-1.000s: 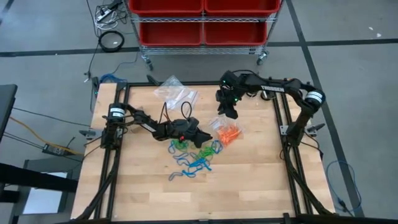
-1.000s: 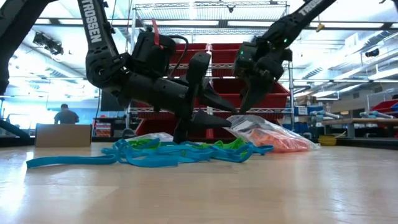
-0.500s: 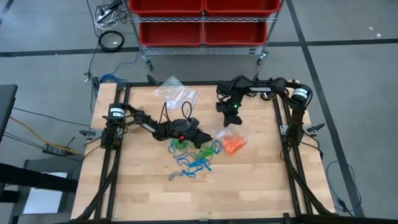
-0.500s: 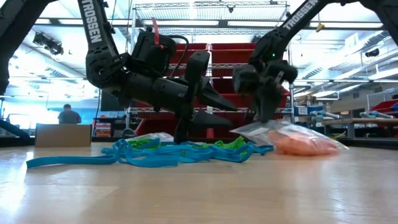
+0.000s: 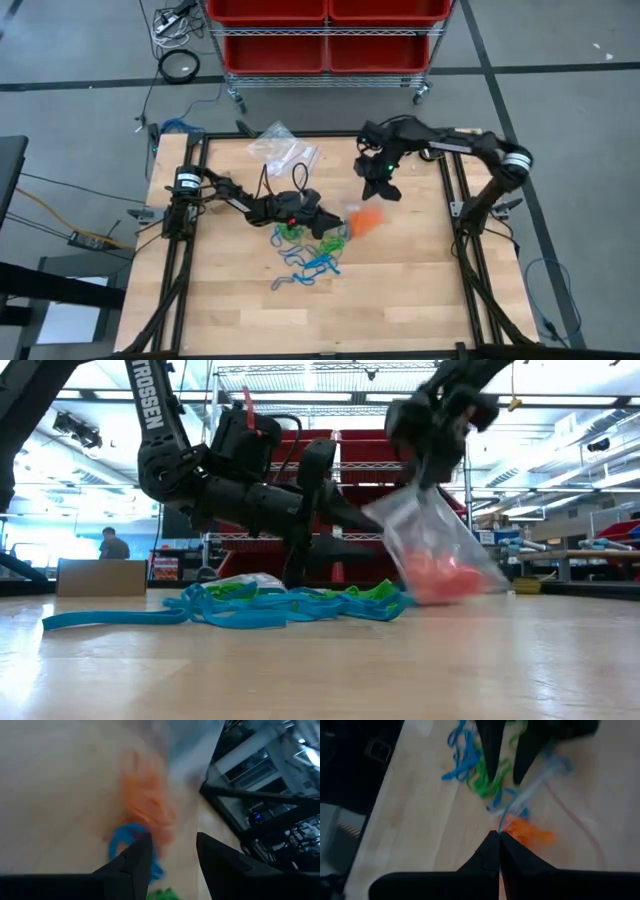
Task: Sort rubber bands
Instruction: Close the transparent zip bag
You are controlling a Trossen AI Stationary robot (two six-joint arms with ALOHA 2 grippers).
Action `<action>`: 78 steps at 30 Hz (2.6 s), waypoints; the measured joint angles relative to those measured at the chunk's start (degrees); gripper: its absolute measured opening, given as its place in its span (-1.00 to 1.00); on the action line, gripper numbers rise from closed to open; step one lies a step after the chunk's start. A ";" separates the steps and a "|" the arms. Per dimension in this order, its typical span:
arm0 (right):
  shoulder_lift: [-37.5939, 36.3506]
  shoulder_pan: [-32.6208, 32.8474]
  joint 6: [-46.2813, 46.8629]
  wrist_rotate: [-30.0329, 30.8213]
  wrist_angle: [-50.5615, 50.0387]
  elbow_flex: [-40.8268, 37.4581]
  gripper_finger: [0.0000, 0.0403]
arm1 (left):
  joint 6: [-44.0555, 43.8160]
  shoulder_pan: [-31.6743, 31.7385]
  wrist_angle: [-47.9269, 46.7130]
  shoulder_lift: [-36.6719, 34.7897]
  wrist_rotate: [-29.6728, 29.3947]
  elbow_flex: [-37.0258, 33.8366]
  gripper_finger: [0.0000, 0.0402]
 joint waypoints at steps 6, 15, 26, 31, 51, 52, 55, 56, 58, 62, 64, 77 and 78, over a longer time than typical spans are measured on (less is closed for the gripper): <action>-6.75 1.24 5.10 2.98 2.05 3.02 -1.00 | 3.70 0.83 10.05 -0.04 -1.56 0.00 -0.19; -10.30 5.83 13.25 7.63 7.73 3.78 -1.00 | 24.32 0.46 -4.00 -9.76 -5.36 -0.22 -0.19; -10.38 13.73 16.58 12.73 12.30 3.78 -1.00 | 40.18 -2.95 -38.09 -39.03 -15.75 -0.22 -0.19; -10.38 16.68 17.53 14.96 14.61 3.78 -1.00 | 37.75 -2.47 -44.25 -41.59 -16.77 -1.17 -0.19; -10.34 19.99 19.96 17.93 18.95 3.78 -1.00 | 23.83 -2.47 -15.18 -34.84 -7.84 -10.10 -0.19; -10.34 19.99 19.96 17.93 18.89 3.78 -1.00 | 23.81 -2.47 -15.77 -34.69 -7.84 -10.16 -0.19; -10.34 19.99 19.96 18.04 18.96 3.78 -1.00 | 23.75 -2.47 -14.30 -33.51 -7.76 -9.66 -0.19; -10.34 19.99 19.96 18.04 18.99 3.78 -1.00 | 23.70 -2.47 -13.86 -32.99 -7.73 -9.75 -0.19; -10.34 19.99 19.96 18.04 18.99 3.78 -1.00 | 23.65 -2.47 -11.77 -31.88 -7.72 -9.50 -0.19; -10.34 20.00 19.96 18.00 19.22 3.78 -1.00 | 23.64 -2.45 -9.21 -30.09 -8.06 -8.79 -0.19; -10.34 20.01 19.96 17.99 19.23 3.78 -1.00 | 23.63 -2.45 -9.25 -28.92 -7.68 -7.92 -0.19; -10.34 20.41 19.96 17.84 19.19 3.83 -1.00 | 28.62 -2.40 -10.50 -25.40 -6.57 -4.87 -0.82; -10.34 20.45 19.96 17.84 19.26 3.83 -1.00 | 29.71 -2.40 -10.43 -25.42 -6.53 -4.87 -0.91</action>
